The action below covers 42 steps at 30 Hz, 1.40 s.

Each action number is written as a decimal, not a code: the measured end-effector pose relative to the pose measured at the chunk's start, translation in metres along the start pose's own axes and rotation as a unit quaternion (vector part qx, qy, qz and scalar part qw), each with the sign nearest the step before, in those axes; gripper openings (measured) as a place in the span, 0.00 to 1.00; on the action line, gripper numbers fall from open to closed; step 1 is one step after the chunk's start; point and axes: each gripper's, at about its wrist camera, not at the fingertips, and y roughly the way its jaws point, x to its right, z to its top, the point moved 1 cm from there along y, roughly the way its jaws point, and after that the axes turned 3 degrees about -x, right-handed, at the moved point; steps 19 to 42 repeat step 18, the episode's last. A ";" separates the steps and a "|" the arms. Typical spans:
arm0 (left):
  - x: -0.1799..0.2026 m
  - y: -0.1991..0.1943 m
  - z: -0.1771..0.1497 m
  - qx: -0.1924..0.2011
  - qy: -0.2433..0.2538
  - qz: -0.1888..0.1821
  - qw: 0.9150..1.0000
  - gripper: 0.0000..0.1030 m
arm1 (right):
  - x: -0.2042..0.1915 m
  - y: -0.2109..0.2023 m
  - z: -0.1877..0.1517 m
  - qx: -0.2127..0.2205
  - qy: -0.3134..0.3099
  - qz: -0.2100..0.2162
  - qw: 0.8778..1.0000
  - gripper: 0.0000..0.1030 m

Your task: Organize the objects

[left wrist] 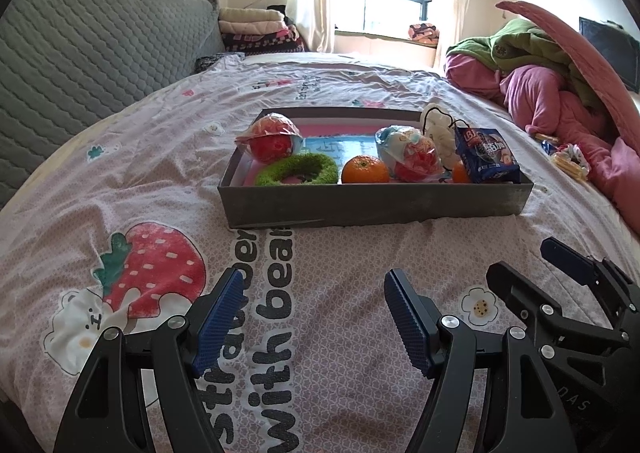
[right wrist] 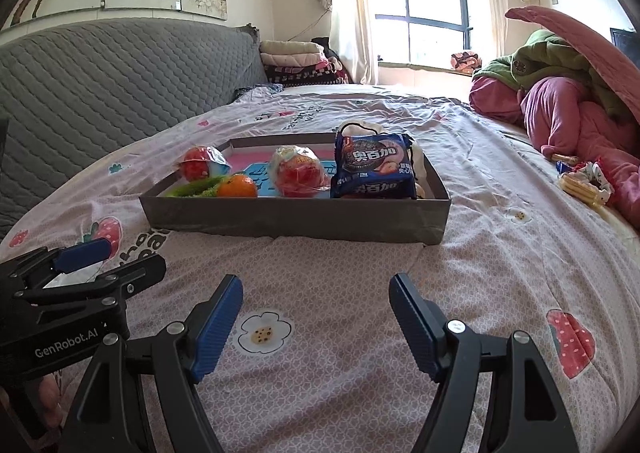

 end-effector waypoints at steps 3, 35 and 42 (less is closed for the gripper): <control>0.000 0.000 0.000 0.000 0.000 0.001 1.000 0.72 | -0.001 0.000 0.000 -0.001 0.000 0.000 1.000 0.73; -0.001 0.001 -0.002 0.004 0.001 -0.006 1.000 0.72 | 0.000 0.004 -0.001 -0.011 -0.001 0.001 1.000 0.73; -0.001 0.001 -0.002 0.004 0.001 -0.006 1.000 0.72 | 0.000 0.004 -0.001 -0.011 -0.001 0.001 1.000 0.73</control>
